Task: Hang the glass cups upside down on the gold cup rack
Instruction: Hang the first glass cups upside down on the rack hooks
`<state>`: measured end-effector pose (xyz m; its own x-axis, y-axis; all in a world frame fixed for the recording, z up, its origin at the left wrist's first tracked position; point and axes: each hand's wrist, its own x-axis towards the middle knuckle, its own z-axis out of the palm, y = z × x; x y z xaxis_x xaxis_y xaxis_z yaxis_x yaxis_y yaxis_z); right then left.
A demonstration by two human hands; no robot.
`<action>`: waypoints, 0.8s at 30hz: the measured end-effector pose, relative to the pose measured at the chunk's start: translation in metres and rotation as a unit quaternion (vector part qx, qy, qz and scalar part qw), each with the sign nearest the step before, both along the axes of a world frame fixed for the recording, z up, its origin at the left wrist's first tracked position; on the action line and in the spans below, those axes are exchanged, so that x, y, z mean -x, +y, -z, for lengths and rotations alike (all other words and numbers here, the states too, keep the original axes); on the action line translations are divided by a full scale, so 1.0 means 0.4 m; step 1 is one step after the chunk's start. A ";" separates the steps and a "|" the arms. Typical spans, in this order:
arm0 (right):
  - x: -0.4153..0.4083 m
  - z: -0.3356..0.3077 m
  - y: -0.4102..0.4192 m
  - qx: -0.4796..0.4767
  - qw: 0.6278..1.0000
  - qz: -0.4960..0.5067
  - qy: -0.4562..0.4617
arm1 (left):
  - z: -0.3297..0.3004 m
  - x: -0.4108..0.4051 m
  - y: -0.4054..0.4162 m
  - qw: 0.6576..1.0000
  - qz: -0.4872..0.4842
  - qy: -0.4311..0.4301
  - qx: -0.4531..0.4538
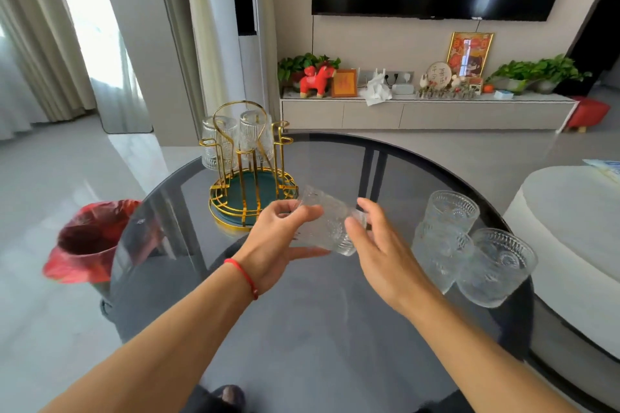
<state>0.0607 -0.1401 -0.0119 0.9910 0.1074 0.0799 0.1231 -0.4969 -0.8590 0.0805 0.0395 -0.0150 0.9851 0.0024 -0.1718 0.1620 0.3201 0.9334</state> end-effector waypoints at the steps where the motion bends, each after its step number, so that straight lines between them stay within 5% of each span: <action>1: -0.006 0.006 0.016 -0.062 0.997 0.008 0.045 | -0.001 0.001 0.000 1.000 0.002 0.003 0.012; 4: -0.032 0.024 0.052 -0.269 0.957 0.005 0.110 | 0.008 -0.013 0.011 1.000 0.001 0.007 0.012; 7: -0.070 0.045 0.062 -0.317 0.943 0.022 0.101 | 0.024 -0.037 0.041 0.974 -0.046 -0.041 -0.220; 10: -0.108 0.052 0.065 -0.256 0.963 0.054 0.058 | 0.070 -0.062 0.100 0.817 -0.132 -0.114 -0.549; 13: -0.154 0.037 0.066 -0.230 0.971 0.060 0.017 | 0.123 -0.085 0.137 0.690 -0.065 -0.074 -0.717; 24: -0.462 -0.189 0.174 -0.173 0.973 0.115 -0.096 | 0.111 -0.096 0.111 0.642 -0.001 -0.023 -0.766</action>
<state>0.2457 -0.0706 0.0636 0.9486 -0.1825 0.2587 0.2183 -0.2150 -0.9519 0.1191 0.0839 -0.0596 0.9887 0.1357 0.0636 0.1245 -0.9799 0.1560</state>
